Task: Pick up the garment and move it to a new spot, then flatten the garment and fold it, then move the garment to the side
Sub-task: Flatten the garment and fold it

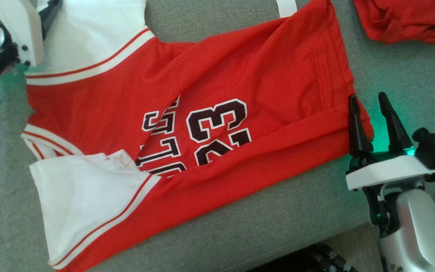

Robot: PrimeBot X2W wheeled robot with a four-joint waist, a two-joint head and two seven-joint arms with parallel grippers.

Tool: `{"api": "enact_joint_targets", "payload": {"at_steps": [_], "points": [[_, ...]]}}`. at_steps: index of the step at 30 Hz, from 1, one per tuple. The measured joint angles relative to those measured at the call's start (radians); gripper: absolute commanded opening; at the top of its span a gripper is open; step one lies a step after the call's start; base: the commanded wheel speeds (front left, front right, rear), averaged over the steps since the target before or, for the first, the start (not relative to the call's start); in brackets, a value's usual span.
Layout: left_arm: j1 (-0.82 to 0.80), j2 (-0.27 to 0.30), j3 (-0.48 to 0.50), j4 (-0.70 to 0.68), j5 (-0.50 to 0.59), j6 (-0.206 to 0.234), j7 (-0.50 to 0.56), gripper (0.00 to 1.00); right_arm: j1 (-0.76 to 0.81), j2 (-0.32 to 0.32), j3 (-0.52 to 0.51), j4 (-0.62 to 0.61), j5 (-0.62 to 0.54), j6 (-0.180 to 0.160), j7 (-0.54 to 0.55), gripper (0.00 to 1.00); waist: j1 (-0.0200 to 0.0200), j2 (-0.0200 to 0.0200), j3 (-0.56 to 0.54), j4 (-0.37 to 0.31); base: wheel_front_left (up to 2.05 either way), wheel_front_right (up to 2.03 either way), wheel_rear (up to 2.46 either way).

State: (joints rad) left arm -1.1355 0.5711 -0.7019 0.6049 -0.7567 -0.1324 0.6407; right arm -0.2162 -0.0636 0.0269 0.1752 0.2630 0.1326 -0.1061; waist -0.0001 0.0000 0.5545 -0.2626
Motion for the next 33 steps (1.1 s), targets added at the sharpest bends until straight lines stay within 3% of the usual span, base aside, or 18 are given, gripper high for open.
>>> {"api": "enact_joint_targets", "payload": {"at_steps": [1,2,3,4,5,9,12,18,25,33], "points": [[-0.006,0.006,-0.011,0.001,-0.005,0.000,-0.001,1.00,-0.001,0.001,0.001,0.000,0.000,0.000,0.000,1.00,0.0000,0.0000,0.001,-0.003,0.00,0.00,0.00],[-0.009,0.012,-0.017,0.000,-0.010,0.000,-0.001,0.91,-0.001,0.003,0.001,0.001,0.002,0.000,-0.001,1.00,0.0000,0.0000,0.003,-0.005,0.00,0.00,0.00],[-0.011,0.015,-0.022,0.000,-0.014,0.000,-0.001,0.46,-0.002,0.003,0.001,0.002,0.003,0.000,-0.001,1.00,0.0000,0.0000,0.005,-0.006,0.00,0.00,0.00],[-0.013,0.017,-0.028,-0.001,-0.022,0.000,-0.001,0.20,-0.003,0.003,0.001,0.003,0.003,0.000,-0.001,1.00,0.0000,0.0000,0.006,-0.007,0.00,0.00,0.00],[-0.015,0.018,-0.037,-0.004,-0.033,0.000,-0.001,0.00,-0.004,0.003,0.001,0.005,0.003,0.000,-0.001,1.00,0.0000,0.0000,0.006,-0.008,0.00,0.00,0.00],[-0.017,0.021,-0.066,-0.015,-0.062,0.000,-0.017,0.00,-0.010,0.004,-0.002,0.005,0.003,0.000,-0.001,1.00,0.0000,0.0000,0.002,-0.003,0.00,0.00,0.00],[-0.018,0.026,-0.096,-0.021,-0.060,0.000,-0.086,0.00,-0.055,0.001,0.007,-0.002,0.020,0.000,0.018,1.00,0.0000,0.0000,-0.010,0.009,0.00,0.00,0.00],[-0.054,0.019,-0.137,-0.028,-0.043,0.000,-0.203,0.00,-0.203,-0.036,0.083,0.014,0.126,0.000,0.201,1.00,0.0000,0.0000,-0.030,0.036,0.00,0.00,0.00],[-0.093,-0.012,-0.193,-0.042,-0.042,0.000,-0.288,0.00,-0.399,-0.075,0.061,0.150,0.208,0.000,0.374,1.00,0.0001,0.0000,-0.034,0.085,0.00,0.00,0.00],[-0.133,-0.027,-0.249,-0.043,-0.046,0.000,-0.332,0.00,-0.481,-0.080,0.064,0.265,0.228,0.000,0.422,1.00,0.0001,0.0000,-0.032,0.127,0.00,0.00,0.00]]}}
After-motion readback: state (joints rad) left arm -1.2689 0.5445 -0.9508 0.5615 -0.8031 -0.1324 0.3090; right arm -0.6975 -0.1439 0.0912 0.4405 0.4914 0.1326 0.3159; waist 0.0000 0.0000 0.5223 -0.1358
